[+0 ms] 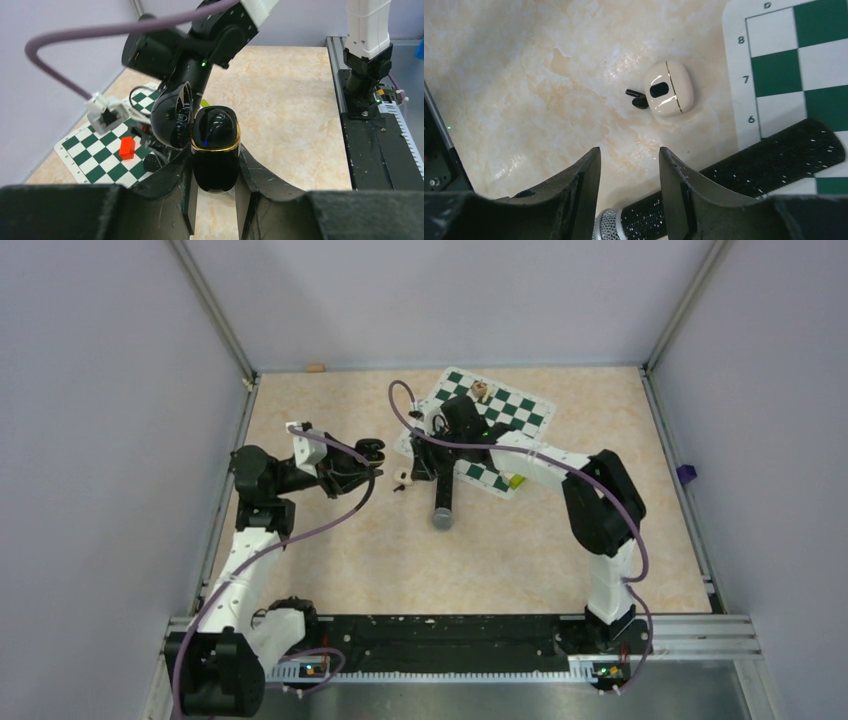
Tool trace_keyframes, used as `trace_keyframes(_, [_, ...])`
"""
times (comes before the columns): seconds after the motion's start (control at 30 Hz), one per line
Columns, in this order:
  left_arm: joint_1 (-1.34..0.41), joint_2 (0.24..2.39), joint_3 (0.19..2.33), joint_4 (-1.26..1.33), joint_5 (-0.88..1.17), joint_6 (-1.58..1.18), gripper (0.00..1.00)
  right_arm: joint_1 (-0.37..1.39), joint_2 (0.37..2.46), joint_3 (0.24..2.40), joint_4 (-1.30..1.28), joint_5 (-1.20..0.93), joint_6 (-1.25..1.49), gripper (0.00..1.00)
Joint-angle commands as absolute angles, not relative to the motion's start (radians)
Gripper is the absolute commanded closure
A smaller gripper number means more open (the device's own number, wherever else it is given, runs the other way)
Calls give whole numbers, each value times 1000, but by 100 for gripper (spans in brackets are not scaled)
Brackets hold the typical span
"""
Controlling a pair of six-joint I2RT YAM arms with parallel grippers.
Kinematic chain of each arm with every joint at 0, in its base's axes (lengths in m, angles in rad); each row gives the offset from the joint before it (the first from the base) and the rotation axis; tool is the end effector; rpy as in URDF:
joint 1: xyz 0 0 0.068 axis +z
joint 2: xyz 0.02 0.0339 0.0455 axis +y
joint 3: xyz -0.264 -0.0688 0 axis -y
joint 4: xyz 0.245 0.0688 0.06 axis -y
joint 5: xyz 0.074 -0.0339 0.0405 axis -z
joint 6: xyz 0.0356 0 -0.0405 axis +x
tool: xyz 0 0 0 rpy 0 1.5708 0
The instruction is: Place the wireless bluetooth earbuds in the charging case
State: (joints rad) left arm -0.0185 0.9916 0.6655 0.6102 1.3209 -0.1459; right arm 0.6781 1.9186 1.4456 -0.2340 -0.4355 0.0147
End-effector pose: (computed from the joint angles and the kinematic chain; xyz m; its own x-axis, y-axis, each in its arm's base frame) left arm 0.2056 -0.0383 0.3360 0.1414 -0.0386 -0.9892 0.9653 0.2269 0.1291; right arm 0.3303 0.2853 0.2345 -0.5178 -0.4000 -0.7562 -0.8110 0.5108 0.2852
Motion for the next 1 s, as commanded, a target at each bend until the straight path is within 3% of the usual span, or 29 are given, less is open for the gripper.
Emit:
trace_keyframes(0.0, [-12,950,665,563,1329,-94,100,701,2009,1554,-262,-498,151,55])
trace_keyframes(0.43, [-20,943,641,566,1327,-94,100,719,2203,1644,-265,-463,208,59])
trace_keyframes(0.97, [-29,946,631,583,1328,-98,100,744,2259,1683,-276,-410,179,56])
